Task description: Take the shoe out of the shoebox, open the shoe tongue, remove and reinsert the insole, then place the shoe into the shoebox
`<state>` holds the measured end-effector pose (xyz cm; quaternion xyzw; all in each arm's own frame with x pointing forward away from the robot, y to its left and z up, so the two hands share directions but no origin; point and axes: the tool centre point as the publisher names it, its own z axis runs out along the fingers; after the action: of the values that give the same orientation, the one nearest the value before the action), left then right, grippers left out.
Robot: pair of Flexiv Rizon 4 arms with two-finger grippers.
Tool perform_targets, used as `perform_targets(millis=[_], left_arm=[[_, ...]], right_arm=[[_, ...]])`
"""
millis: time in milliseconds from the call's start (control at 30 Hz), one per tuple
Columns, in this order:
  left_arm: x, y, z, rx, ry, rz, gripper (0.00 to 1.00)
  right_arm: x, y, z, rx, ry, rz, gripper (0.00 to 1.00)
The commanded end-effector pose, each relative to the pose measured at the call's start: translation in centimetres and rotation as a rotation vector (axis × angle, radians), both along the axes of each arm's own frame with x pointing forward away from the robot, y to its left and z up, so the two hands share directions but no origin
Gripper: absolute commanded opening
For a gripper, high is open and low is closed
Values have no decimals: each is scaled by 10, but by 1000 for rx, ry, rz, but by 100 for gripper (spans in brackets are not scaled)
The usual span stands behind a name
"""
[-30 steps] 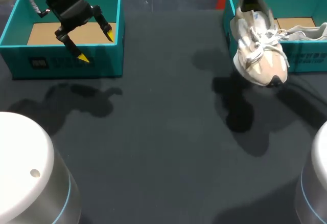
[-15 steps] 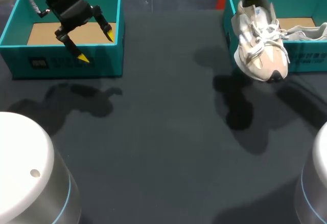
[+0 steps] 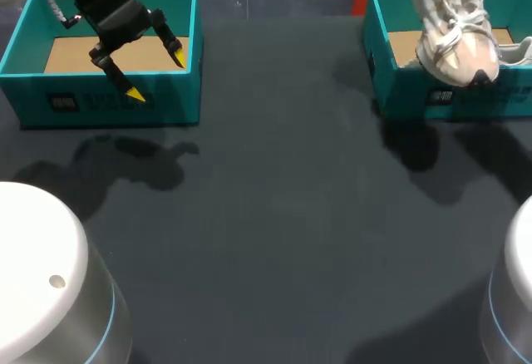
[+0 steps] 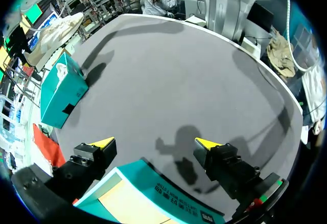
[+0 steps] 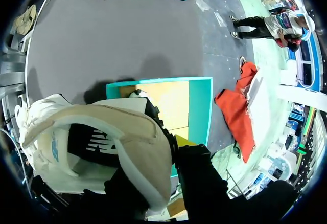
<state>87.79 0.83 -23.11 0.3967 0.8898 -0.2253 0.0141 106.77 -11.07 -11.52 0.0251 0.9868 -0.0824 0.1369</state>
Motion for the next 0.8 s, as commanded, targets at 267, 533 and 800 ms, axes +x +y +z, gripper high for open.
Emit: perform_targets(millis=[267, 533, 800], left_arm=[[0, 0, 0, 2, -1, 0, 100], [0, 0, 0, 2, -1, 0, 100], [0, 0, 0, 2, -1, 0, 100]], right_arm=[[64, -91, 18, -19, 6, -55, 0], [64, -91, 18, -19, 6, -55, 0], [86, -111, 18, -51, -4, -53, 0]])
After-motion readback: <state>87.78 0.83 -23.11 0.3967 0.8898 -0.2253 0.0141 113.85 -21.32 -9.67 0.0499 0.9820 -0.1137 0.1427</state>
